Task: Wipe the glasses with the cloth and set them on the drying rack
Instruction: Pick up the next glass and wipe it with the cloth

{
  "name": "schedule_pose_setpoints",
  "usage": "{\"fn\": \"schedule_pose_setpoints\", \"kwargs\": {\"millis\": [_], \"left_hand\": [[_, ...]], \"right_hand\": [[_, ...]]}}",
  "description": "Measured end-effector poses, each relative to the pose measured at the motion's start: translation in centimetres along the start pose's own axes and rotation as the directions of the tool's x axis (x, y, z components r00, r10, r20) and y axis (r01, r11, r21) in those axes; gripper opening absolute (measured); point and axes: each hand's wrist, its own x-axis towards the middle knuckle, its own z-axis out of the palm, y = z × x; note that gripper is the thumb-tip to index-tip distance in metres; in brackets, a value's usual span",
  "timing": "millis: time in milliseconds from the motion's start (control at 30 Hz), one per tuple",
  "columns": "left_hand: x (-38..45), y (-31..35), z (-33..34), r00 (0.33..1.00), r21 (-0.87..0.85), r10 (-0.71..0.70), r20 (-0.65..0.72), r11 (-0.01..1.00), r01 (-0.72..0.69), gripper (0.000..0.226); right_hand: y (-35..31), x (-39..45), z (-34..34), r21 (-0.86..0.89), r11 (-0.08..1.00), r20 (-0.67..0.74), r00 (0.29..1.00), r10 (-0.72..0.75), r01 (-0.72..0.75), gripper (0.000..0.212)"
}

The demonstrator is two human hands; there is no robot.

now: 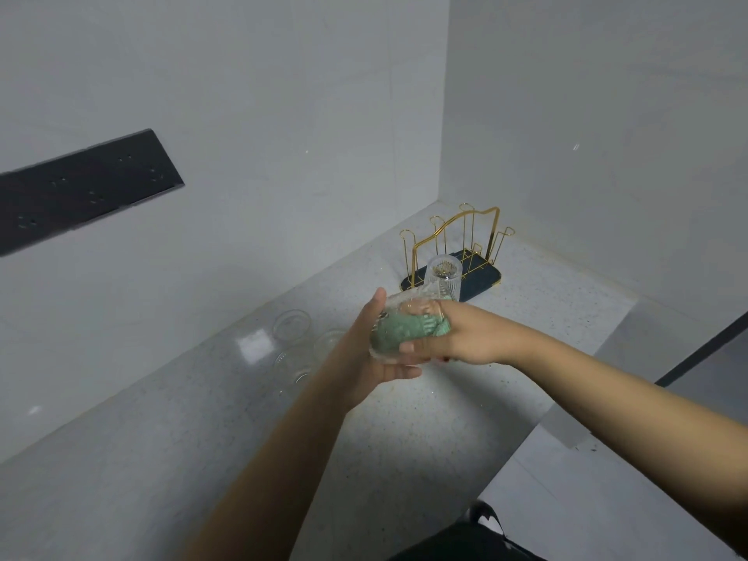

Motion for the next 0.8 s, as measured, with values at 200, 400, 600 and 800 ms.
{"fn": "schedule_pose_setpoints", "kwargs": {"millis": [200,400,600,800], "left_hand": [[-0.5,-0.1,0.5,0.956,-0.011,0.275,-0.100,0.961,-0.278,0.063],[-0.3,0.6,0.4,0.999,-0.030,-0.049,0.008,0.998,0.049,0.057],[-0.3,-0.5,1.1,0.973,-0.012,0.227,-0.047,0.974,-0.227,0.084],[-0.8,0.5,0.7,0.999,-0.116,0.012,0.033,0.993,-0.008,0.050]], "right_hand": [[-0.2,-0.5,-0.1,0.653,0.747,0.009,0.988,0.152,-0.121,0.030],[0.0,-0.2,0.0,-0.198,0.980,0.013,1.000,-0.017,0.019,0.026],[0.2,-0.4,-0.5,0.566,0.820,-0.038,0.991,0.129,-0.085,0.035],[-0.2,-1.8,-0.2,-0.696,0.701,0.145,0.987,-0.074,0.155,0.044]]}}
